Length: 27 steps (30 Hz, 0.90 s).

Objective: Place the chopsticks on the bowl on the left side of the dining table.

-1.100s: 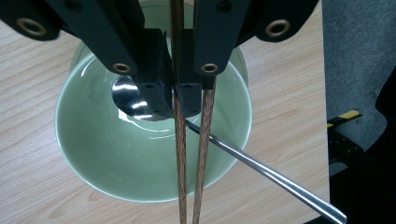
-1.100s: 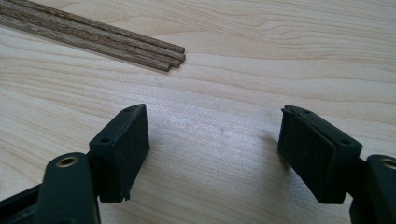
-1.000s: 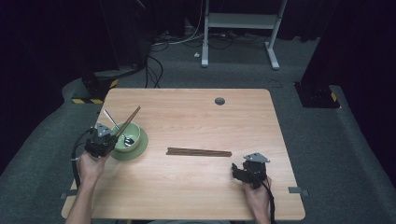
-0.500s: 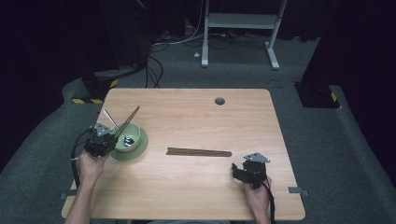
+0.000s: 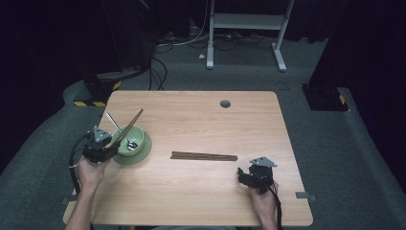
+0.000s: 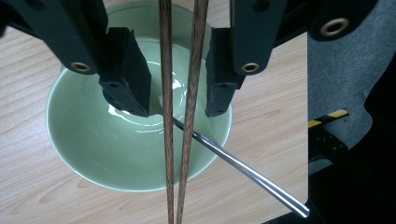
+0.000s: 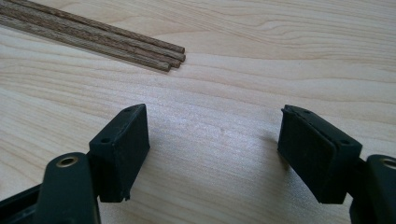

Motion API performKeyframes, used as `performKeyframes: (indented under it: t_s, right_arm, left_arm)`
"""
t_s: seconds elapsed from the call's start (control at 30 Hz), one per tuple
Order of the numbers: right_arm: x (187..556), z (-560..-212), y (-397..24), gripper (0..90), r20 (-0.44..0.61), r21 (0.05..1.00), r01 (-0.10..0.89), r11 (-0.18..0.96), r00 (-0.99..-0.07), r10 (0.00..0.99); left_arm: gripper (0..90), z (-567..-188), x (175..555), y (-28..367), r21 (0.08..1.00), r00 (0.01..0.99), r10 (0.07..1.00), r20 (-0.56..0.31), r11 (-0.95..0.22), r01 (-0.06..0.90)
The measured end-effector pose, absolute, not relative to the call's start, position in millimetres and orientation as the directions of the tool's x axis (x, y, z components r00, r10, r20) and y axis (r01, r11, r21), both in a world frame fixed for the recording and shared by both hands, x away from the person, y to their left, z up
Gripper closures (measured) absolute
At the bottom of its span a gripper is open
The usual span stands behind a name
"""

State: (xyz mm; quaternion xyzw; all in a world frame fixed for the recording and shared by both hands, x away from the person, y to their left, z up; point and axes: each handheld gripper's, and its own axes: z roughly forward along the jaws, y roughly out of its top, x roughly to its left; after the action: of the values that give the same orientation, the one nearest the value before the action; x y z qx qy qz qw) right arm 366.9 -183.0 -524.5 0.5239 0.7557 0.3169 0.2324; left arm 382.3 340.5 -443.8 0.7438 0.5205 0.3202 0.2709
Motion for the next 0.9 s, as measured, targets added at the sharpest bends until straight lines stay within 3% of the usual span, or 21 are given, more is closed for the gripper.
performKeyframes:
  t_s: [0.33,0.9]
  right_arm:
    - [366.9,-524.5,-183.0,24.2,-0.019,0.723,0.644,0.25,-0.343,0.939]
    - [366.9,-524.5,-182.9,24.2,-0.019,0.723,0.645,0.25,-0.342,0.939]
  left_arm:
    - [51.9,-446.4,381.2,352.2,0.74,0.22,0.968,0.124,-0.238,0.63]
    - [53.6,-449.1,383.5,361.8,0.728,0.208,0.973,0.105,-0.217,0.651]
